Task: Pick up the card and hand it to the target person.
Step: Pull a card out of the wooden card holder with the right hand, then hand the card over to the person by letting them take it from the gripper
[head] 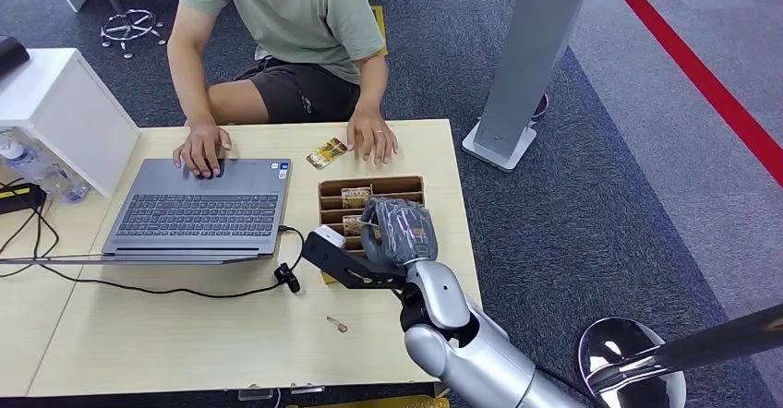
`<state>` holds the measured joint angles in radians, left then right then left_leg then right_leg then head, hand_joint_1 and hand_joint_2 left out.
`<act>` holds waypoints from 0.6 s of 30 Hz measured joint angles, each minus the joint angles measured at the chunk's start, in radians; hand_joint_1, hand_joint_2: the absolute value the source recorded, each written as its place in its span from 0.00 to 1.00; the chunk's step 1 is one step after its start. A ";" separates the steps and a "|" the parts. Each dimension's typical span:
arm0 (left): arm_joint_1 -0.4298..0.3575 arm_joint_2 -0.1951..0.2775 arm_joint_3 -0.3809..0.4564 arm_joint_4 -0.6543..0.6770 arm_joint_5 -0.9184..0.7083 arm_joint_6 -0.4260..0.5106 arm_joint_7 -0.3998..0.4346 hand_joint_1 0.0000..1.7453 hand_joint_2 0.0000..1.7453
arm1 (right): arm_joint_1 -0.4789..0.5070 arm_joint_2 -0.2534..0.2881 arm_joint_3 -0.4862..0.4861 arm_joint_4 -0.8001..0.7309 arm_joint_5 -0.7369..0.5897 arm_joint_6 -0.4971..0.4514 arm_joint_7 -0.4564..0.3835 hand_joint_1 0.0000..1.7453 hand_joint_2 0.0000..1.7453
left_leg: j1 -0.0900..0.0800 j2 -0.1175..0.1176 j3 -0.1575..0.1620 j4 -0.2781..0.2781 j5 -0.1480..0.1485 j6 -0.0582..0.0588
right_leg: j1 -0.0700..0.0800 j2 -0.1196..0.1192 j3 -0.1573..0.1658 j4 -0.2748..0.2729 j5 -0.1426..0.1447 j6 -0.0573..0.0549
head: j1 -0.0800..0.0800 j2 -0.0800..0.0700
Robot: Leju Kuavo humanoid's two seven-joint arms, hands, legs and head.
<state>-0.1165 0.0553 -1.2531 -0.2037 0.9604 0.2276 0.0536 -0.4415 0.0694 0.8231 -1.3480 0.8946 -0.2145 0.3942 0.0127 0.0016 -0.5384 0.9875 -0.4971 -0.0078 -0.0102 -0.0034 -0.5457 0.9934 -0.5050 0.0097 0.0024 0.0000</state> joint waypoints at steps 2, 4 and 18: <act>0.000 0.000 0.000 0.000 -0.007 -0.003 -0.007 0.00 1.00 | -0.012 -0.008 -0.011 -0.038 -0.001 -0.011 -0.022 0.82 1.00 | 0.000 0.000 0.000 0.000 0.000 0.000 | 0.000 0.000 0.000 0.000 0.000 0.000 | 0.000 0.000; 0.000 0.000 0.000 0.000 -0.016 -0.006 -0.012 0.00 1.00 | -0.031 -0.014 -0.021 -0.063 -0.014 -0.020 -0.049 0.82 1.00 | 0.000 0.000 0.000 0.000 0.000 0.000 | 0.000 0.000 0.000 0.000 0.000 0.000 | 0.000 0.000; -0.029 0.000 -0.016 0.000 -0.067 -0.029 0.010 0.00 1.00 | -0.291 0.050 -0.038 0.233 -0.024 -0.162 -0.201 0.82 1.00 | 0.000 -0.001 -0.001 0.000 0.001 0.000 | 0.000 0.000 0.000 0.001 0.000 0.000 | 0.000 0.000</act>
<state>-0.1459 0.0553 -1.2690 -0.2037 0.8938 0.1982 0.0634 -0.7324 0.1193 0.7851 -1.1151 0.8703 -0.3761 0.1931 0.0127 0.0009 -0.5394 0.9874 -0.4966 -0.0076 -0.0102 -0.0038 -0.5457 0.9945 -0.5047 0.0093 0.0020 0.0000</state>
